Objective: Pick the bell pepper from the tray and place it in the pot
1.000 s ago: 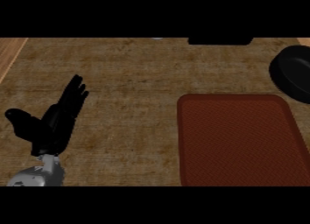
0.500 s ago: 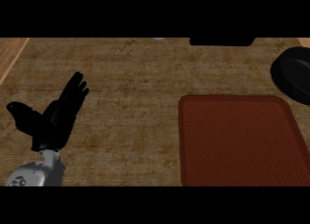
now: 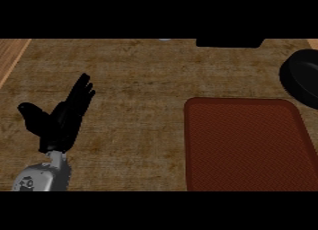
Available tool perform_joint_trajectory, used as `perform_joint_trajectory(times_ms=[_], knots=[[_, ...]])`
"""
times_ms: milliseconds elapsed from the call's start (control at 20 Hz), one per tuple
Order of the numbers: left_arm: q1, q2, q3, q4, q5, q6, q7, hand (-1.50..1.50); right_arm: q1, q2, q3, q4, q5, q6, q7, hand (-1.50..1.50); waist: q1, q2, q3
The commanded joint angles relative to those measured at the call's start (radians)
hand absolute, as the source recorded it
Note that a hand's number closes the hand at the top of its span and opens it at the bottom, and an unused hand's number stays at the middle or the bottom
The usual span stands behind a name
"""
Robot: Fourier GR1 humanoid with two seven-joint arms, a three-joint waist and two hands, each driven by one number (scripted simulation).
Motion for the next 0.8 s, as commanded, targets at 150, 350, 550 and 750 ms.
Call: perform_joint_trajectory(times_ms=[150,350,550,750], knots=[[0.031,0.008,-0.016,-0.077,-0.004,-0.009,0.035,0.00,-0.164,0.097,0.101,0.065,0.045,-0.029,0.134,1.50,0.013,0.002,0.001],[0.016,-0.011,0.003,0.035,-0.007,-0.011,-0.062,0.00,-0.211,0.149,0.128,0.123,0.074,-0.092,0.162,1.50,0.010,0.008,0.001],[0.015,0.003,0.005,-0.027,0.003,-0.015,-0.008,0.00,-0.191,0.177,0.165,0.169,0.110,-0.152,0.083,1.50,0.012,0.008,0.002],[0.039,-0.019,-0.025,-0.020,-0.009,-0.016,-0.025,0.00,-0.228,0.207,0.183,0.248,0.126,-0.077,0.159,1.50,0.028,0.012,0.002]])
